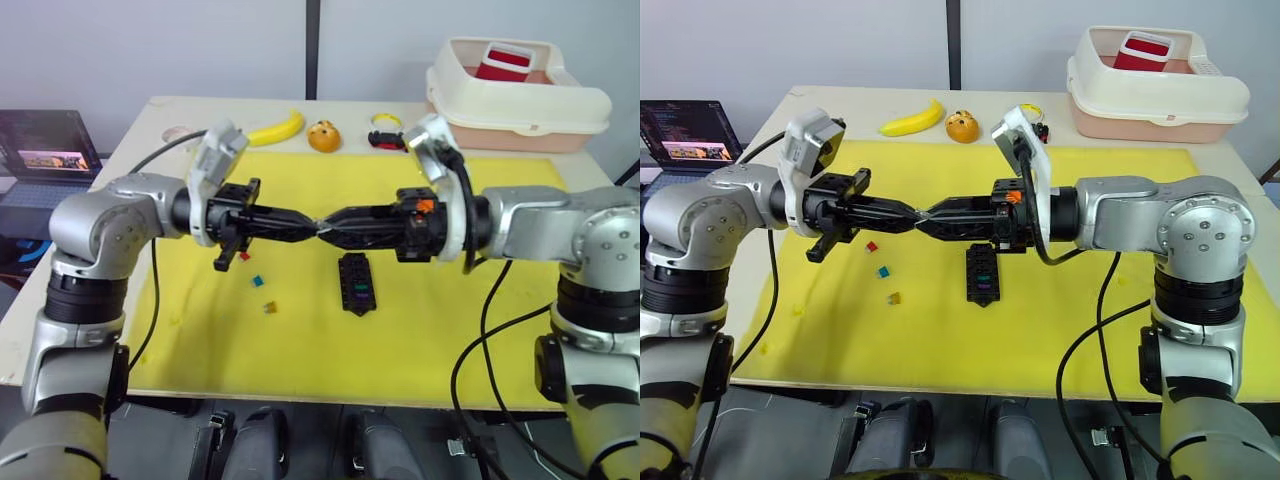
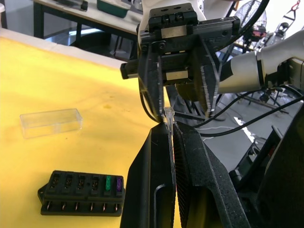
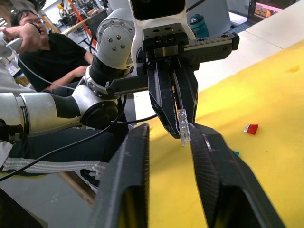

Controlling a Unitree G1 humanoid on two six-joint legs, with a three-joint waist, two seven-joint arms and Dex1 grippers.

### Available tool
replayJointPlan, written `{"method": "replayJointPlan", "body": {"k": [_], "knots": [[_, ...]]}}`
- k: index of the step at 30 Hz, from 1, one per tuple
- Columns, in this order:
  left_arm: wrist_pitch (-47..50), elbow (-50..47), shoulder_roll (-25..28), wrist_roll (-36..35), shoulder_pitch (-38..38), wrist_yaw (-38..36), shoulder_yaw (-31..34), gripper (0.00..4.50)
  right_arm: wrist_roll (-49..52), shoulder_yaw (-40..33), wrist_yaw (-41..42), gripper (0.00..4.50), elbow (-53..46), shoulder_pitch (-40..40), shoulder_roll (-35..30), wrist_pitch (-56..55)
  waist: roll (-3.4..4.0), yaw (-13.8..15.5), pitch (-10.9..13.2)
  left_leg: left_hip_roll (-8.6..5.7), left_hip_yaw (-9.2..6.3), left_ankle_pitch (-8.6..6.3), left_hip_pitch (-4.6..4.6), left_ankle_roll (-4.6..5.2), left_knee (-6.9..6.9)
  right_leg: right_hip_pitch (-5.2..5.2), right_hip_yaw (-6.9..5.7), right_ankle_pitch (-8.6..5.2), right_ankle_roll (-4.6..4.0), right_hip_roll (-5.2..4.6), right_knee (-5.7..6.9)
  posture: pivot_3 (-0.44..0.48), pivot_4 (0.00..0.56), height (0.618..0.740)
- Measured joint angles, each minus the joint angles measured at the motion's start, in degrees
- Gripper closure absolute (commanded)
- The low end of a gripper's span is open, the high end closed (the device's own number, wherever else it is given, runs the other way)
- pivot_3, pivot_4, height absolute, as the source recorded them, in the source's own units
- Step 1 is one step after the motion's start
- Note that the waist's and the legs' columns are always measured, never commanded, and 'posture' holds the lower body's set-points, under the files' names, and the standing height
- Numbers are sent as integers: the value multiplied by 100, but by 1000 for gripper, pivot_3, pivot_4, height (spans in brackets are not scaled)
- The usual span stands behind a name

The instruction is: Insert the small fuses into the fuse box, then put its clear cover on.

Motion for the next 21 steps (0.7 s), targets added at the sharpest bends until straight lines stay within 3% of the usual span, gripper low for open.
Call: {"method": "replayJointPlan", "body": {"k": [13,15,17,21], "knots": [[-3,-5,0,-3,2,62,-9,4500,0,86,21,2967,0,2,-97,-95,0,0,0,0,0,0,0,0,-1,0,0,0,0,0,-1,0,150,740],[-4,-7,-1,-4,2,87,-9,4500,-2,91,39,3499,-1,2,-98,-101,0,0,0,0,0,0,0,0,-1,0,0,0,0,0,-1,0,150,740],[-4,-40,-2,-41,2,68,-11,4500,-17,95,27,4353,2,11,-142,-116,0,0,0,0,0,0,0,0,-1,0,0,0,0,0,-1,0,150,740],[-7,-58,2,-72,4,67,-11,4500,-23,93,25,4481,10,16,-159,-146,0,1,0,0,0,0,0,0,-1,0,0,0,0,0,-2,0,150,740]]}}
